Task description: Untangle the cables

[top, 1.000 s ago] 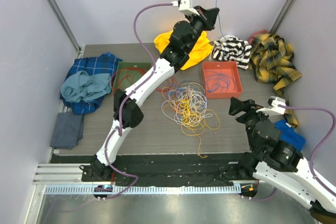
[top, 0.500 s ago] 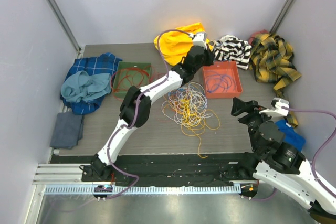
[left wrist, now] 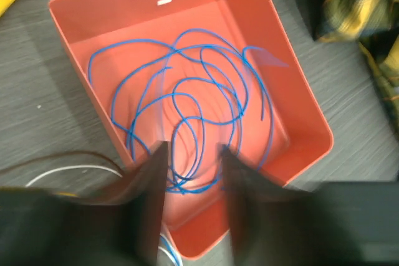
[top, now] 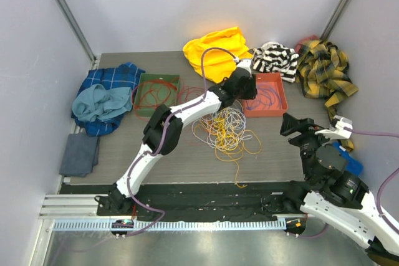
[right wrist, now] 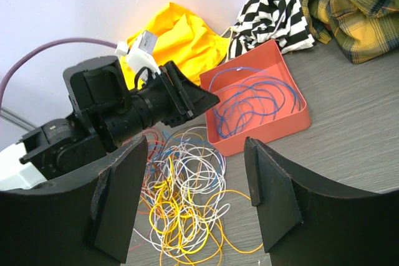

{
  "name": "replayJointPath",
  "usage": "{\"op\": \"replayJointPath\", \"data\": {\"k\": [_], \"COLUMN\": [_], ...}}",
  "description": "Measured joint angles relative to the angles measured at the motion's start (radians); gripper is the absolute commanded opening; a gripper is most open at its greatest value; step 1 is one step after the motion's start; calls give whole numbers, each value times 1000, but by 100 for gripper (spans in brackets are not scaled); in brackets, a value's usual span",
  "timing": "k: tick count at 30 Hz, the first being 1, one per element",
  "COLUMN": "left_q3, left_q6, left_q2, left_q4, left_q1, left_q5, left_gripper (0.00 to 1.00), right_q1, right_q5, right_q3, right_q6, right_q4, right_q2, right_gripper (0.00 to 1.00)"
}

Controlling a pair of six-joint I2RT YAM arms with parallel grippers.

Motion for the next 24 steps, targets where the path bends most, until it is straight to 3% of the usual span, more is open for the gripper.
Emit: {"op": "replayJointPath", "data": {"k": [2, 3, 8, 16, 19, 24], "left_q3": [43, 63, 50, -331, -395, -414], "left_q6": [5, 12, 40, 87, 68, -26], "left_q2": [0, 0, -56, -455, -554, -554], "left_q4": [-46, -53, -64, -57, -56, -77], "left_q1": [-5, -6, -9, 11, 35, 76], "left_q5": [-1, -3, -44, -260, -306, -307], "left_gripper": [81, 98, 100, 100, 100, 98], "right_q1": [0, 0, 0, 0, 0, 0], "right_q5": [0, 0, 1, -8, -20, -51], "right_q3": [0, 0, 0, -5, -30, -69], "right_q6": [3, 3, 5, 22, 39, 73], "right_q4": [-3, -5, -6, -5, -5, -6], "right_q2": [0, 0, 1, 24, 36, 87], "right_gripper": [71, 71, 71, 71, 71, 71]}}
